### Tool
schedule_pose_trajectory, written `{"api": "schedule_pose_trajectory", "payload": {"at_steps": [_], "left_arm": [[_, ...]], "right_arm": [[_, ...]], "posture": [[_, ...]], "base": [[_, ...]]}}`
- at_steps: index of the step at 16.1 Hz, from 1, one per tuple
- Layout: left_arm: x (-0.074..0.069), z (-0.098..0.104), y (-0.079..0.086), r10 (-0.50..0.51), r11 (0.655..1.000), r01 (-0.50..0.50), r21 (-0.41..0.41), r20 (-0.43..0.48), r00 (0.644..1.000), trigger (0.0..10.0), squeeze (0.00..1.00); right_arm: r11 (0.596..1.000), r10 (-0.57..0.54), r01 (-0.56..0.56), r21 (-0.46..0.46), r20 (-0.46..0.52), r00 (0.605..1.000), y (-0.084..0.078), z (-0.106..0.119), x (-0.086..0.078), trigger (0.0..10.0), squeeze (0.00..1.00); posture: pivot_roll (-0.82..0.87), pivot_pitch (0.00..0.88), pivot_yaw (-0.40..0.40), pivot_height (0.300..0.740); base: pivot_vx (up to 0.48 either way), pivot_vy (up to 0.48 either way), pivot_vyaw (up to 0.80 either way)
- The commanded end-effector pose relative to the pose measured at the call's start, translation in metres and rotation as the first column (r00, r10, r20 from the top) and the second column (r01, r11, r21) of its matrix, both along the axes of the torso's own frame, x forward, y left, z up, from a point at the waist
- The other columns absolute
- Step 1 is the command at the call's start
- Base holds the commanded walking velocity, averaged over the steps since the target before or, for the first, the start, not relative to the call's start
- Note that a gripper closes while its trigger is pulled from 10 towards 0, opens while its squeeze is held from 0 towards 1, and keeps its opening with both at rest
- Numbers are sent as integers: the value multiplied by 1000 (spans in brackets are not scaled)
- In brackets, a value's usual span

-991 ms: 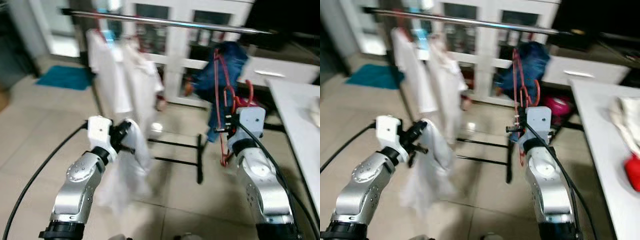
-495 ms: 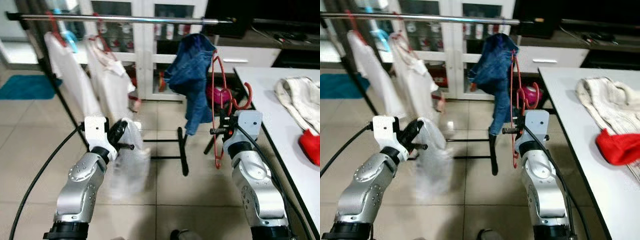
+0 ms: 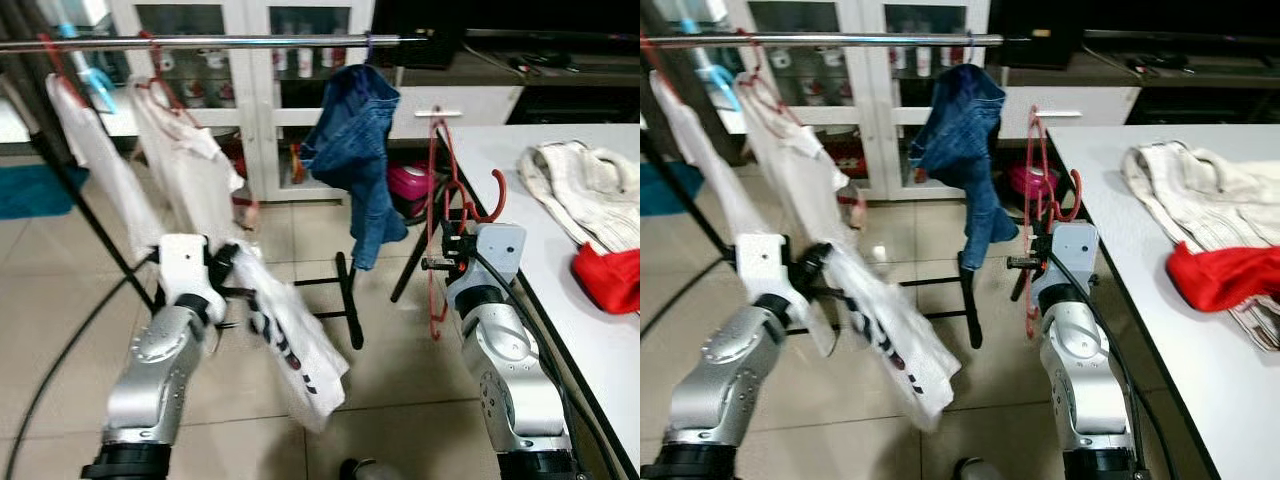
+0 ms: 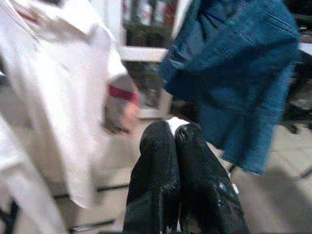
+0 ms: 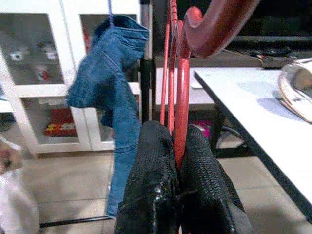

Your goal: Hang hanger

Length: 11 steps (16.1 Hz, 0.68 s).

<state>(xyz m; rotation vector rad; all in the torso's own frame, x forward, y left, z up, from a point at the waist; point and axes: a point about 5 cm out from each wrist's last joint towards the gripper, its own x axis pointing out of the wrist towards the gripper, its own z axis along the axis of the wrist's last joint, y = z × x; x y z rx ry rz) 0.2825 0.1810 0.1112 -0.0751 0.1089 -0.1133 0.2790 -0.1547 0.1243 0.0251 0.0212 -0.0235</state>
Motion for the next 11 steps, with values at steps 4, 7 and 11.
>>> {"api": "schedule_pose_trajectory", "payload": {"at_steps": [4, 7, 11], "left_arm": [[13, 40, -7, -132, 991, 136, -6, 200, 971, 10000, 0], [19, 43, -18, -226, 974, 221, 45, 188, 956, 10000, 0], [6, 25, -30, -320, 947, 318, 37, 94, 943, 10000, 0]], "right_arm": [[995, 17, -22, 95, 49, 999, -1, 13, -1, 10000, 0], [991, -38, 28, 133, 68, 997, -11, 17, -4, 10000, 0], [989, -79, 70, 129, 62, 995, -17, 19, -4, 10000, 0]], "posture": [[-49, 0, 20, 740], [-53, 0, 34, 740], [-54, 0, 36, 740]], "base": [[0, 0, -800], [0, 0, -800], [0, 0, -800]]}}
